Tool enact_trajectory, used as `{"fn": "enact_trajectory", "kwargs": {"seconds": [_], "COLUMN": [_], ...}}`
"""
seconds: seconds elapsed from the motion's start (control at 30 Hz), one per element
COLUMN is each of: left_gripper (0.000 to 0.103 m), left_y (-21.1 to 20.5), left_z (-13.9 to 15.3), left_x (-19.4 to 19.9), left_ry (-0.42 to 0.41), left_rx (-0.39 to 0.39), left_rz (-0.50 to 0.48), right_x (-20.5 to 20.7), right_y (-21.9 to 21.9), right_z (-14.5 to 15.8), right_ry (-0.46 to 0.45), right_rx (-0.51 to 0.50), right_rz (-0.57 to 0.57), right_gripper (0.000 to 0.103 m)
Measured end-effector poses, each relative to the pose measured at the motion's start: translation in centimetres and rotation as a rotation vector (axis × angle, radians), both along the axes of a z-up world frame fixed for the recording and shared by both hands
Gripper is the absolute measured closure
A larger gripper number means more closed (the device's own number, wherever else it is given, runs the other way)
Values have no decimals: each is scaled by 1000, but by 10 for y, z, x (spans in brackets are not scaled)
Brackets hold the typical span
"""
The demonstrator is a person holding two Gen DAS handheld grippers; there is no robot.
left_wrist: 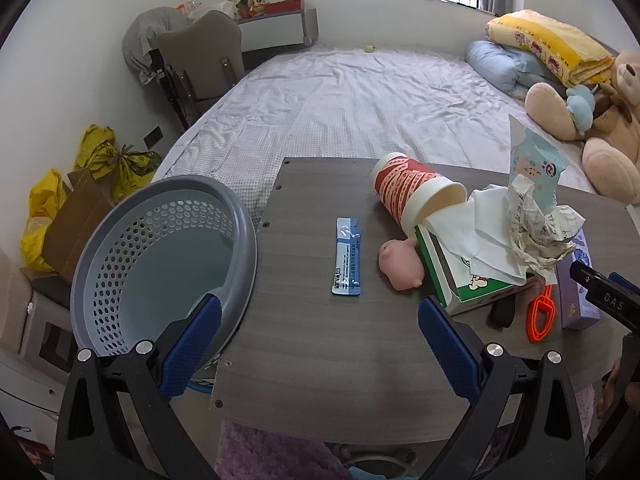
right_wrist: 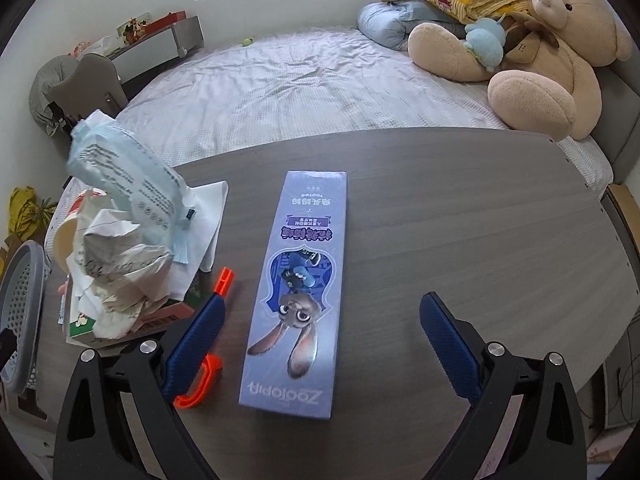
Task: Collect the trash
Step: 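Grasp the purple toothbrush box with the right gripper while the left gripper approaches the blue toothpaste tube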
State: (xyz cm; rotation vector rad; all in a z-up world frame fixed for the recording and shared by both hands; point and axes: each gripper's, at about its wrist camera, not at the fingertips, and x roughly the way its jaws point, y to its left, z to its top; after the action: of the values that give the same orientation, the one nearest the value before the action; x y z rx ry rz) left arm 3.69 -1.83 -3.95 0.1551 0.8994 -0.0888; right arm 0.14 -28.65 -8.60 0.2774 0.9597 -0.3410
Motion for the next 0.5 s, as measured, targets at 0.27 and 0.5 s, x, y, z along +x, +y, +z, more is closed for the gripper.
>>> {"fn": "enact_trajectory", "kwargs": {"seconds": [0.27, 0.5], "left_gripper": [6, 6], "left_y": [3, 14], "left_z": [-4, -12], "left_x": [7, 15], "left_ry": [9, 40], "left_rx": [18, 20], "left_rz": [13, 43], "right_x": [16, 22], "right_y": [-4, 0], "right_z": [-14, -20], "right_ry": [48, 76], "right_rx": [1, -16], "right_rz": [19, 47], "right_gripper": [25, 43]}}
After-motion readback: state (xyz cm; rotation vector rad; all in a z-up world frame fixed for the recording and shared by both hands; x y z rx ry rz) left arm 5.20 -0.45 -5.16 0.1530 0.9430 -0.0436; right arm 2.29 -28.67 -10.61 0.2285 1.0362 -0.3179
